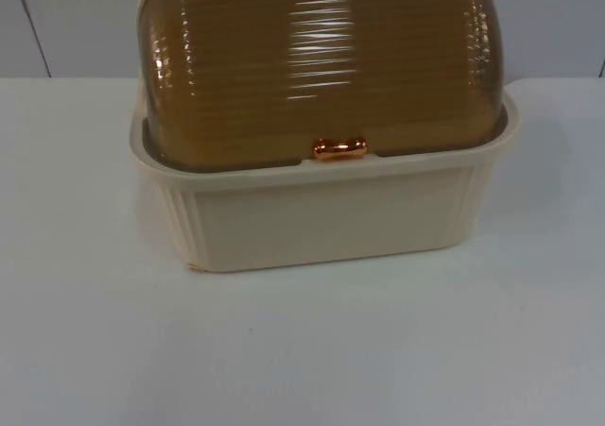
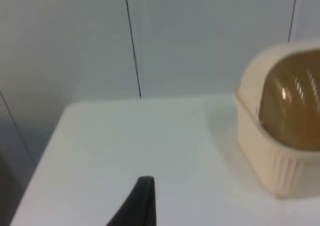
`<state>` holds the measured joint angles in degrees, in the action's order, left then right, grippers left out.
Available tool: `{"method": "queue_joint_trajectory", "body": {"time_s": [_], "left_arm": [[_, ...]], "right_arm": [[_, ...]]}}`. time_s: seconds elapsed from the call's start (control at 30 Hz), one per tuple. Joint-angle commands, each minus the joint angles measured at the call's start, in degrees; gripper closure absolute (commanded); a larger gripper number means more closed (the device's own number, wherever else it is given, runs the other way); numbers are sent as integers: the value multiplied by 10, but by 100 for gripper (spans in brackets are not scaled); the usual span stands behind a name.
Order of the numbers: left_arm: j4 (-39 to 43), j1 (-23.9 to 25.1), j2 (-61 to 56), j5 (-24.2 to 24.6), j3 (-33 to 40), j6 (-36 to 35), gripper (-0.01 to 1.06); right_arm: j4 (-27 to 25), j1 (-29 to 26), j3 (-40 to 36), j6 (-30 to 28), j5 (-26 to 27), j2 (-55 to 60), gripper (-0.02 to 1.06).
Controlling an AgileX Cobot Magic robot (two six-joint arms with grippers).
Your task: Open the box lid with the left hand, place the block into the box with the right hand, then close the box lid with the left hand.
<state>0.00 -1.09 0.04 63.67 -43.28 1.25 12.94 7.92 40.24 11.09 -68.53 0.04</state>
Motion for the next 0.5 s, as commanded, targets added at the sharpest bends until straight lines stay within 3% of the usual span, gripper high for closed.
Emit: {"method": "queue_joint_trajectory", "body": {"time_s": [0.0,0.17,0.47], "left_arm": [[4,-4,0,-7,25,-5,0],[4,-4,0,-12,50,-5,0],[8,-4,0,-12,49,0,0]], "right_arm": [[-16,1,-30,5,28,0,0],[-44,1,-76,-16,75,0,0],[-92,1,-107,-90,68,0,0]]}}
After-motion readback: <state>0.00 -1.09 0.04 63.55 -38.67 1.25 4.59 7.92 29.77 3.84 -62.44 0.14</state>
